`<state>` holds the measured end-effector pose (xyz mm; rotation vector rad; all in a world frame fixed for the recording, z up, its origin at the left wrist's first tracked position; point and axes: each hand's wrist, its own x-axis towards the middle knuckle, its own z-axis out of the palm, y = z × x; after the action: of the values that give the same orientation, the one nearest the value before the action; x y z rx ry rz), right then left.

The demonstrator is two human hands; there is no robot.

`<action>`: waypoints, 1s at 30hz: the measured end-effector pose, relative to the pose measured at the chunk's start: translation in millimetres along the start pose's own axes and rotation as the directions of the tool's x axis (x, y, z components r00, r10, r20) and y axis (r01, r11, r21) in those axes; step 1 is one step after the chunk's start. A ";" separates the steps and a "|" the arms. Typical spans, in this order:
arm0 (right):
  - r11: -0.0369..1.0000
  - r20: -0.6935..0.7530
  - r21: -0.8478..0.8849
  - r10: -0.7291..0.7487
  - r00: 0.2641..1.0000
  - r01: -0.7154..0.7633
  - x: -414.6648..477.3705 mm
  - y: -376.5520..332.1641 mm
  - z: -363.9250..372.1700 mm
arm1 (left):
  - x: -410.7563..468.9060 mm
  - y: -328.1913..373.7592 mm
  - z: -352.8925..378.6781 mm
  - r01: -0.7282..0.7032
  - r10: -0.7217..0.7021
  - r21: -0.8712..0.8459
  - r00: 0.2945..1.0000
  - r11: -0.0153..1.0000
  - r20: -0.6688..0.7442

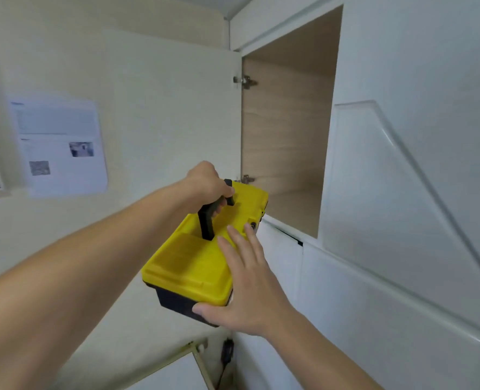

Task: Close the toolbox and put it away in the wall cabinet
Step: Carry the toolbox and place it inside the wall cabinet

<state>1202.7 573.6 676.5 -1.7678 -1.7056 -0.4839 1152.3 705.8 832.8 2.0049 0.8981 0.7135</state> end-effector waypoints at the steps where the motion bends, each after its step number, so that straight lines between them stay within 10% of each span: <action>1: 1.000 -0.012 -0.013 0.011 1.000 -0.011 6.0 11.6 -3.0 | 13.1 7.5 7.9 -0.014 0.014 -0.002 1.000 1.000 0.017; 21: 0.959 -0.012 -0.227 0.173 0.985 -0.171 135.0 226.8 2.3 | 236.1 77.4 133.5 -0.077 0.079 -0.033 0.993 0.997 0.088; 30: 0.801 0.120 -0.472 0.473 0.873 -0.369 207.6 310.2 41.5 | 370.9 69.1 196.9 -0.126 0.144 -0.084 0.954 0.988 0.264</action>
<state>1520.7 767.4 724.4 -2.5466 -1.3353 -0.4955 1538.4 884.1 849.7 2.0568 0.5746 0.5203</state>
